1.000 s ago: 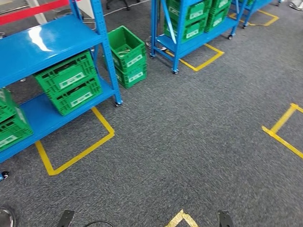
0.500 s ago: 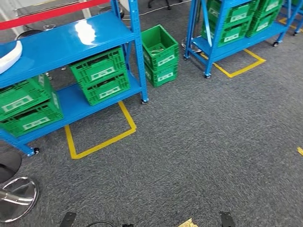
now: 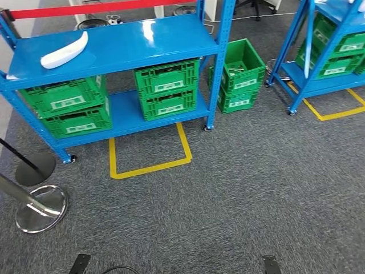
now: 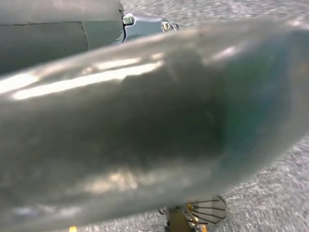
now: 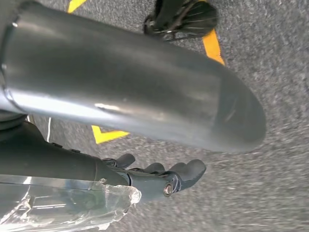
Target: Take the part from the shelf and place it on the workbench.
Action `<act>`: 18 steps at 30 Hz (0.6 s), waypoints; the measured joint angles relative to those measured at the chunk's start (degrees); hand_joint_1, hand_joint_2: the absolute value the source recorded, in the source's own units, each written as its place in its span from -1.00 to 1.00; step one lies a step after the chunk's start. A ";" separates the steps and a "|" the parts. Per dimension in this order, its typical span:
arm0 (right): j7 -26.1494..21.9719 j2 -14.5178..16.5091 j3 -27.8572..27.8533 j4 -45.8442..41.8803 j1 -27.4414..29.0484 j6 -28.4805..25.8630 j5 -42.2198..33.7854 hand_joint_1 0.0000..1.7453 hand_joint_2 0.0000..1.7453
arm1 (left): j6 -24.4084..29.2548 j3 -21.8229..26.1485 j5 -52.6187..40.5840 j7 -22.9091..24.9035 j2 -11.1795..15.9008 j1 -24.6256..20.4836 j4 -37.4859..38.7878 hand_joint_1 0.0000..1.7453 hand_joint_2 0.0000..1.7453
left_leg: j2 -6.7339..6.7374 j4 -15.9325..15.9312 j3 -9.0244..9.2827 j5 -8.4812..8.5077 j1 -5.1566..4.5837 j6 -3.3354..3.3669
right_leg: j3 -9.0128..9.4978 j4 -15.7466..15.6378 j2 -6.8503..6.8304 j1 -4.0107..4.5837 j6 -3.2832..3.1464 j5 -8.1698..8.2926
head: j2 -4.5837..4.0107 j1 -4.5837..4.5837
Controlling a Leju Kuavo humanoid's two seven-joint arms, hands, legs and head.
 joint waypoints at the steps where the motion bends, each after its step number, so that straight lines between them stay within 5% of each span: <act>1: -0.01 0.00 0.00 0.00 0.07 0.00 0.00 -1.00 -1.00 | -0.01 0.01 -0.01 0.00 0.00 0.18 0.00 -1.00 -1.00 | -0.86 0.03 0.55 -0.41 0.14 -0.22 | 0.04 -1.81 0.14 -0.09 0.15 1.63 | 0.00 -0.01; 4: -0.07 0.01 0.01 0.14 0.21 0.01 -0.01 -1.00 -1.00 | -0.02 0.05 -0.02 -0.02 0.06 0.26 0.02 -1.00 -1.00 | -3.30 0.41 2.04 -1.83 0.51 -1.25 | 2.72 -11.76 3.01 -0.91 0.62 8.09 | 0.00 0.32; 6: -0.10 0.02 0.02 0.29 0.11 0.00 -0.03 -1.00 -1.00 | -0.03 0.07 -0.02 -0.04 0.10 0.24 0.02 -1.00 -1.00 | -4.41 0.58 2.06 -2.46 0.64 -1.91 | 3.58 -14.00 4.14 -0.99 -0.32 8.79 | 0.00 0.56; 8: -0.17 0.05 0.00 0.30 -0.05 -0.01 -0.02 -1.00 -1.00 | -0.04 0.08 -0.02 -0.07 0.17 0.37 0.03 -1.00 -1.00 | -4.61 0.57 1.96 -2.69 0.75 -2.38 | 4.27 -13.99 3.11 -0.80 -1.49 8.63 | 0.00 0.50; 10: -0.27 0.06 -0.03 0.30 -0.01 -0.07 0.00 -1.00 -1.00 | -0.05 0.09 -0.05 -0.13 0.17 0.22 0.04 -1.00 -1.00 | -2.14 3.34 0.42 -2.48 0.58 -2.88 | 5.16 -14.20 1.99 -0.80 -2.24 8.30 | 0.00 0.27; 12: -0.33 0.04 -0.04 0.30 0.14 -0.13 0.01 -1.00 -1.00 | -0.04 0.09 -0.08 -0.18 0.09 -0.15 0.04 -1.00 -1.00 | 0.98 9.79 -3.97 -3.41 0.42 -3.32 | 6.30 -14.46 0.68 -0.61 -2.76 7.55 | 0.00 0.05; 14: -0.36 0.04 -0.04 0.31 0.27 -0.16 0.02 -1.00 -1.00 | 0.03 0.13 -0.08 -0.18 0.08 -0.17 0.04 -1.00 -1.00 | 1.92 15.36 -8.73 -6.04 0.40 -3.32 | 7.67 -14.60 -0.73 -0.34 -2.99 6.59 | 0.00 0.02; 16: -0.36 0.04 -0.04 0.31 0.26 -0.21 0.05 -1.00 -1.00 | 0.16 0.21 -0.06 -0.16 0.08 0.06 0.04 -1.00 -1.00 | 2.13 15.33 -10.72 -6.42 0.23 -2.84 | 9.33 -14.67 -1.95 -0.08 -3.07 5.38 | 0.00 -0.01; 18: -0.39 0.05 -0.04 0.31 0.21 -0.27 0.10 -1.00 -1.00 | 0.24 0.26 -0.04 -0.14 0.07 0.18 0.04 -1.00 -1.00 | 3.72 9.71 -9.78 -1.62 -0.44 -1.69 | 10.95 -14.79 -3.21 0.23 -3.02 3.98 | 0.00 -0.02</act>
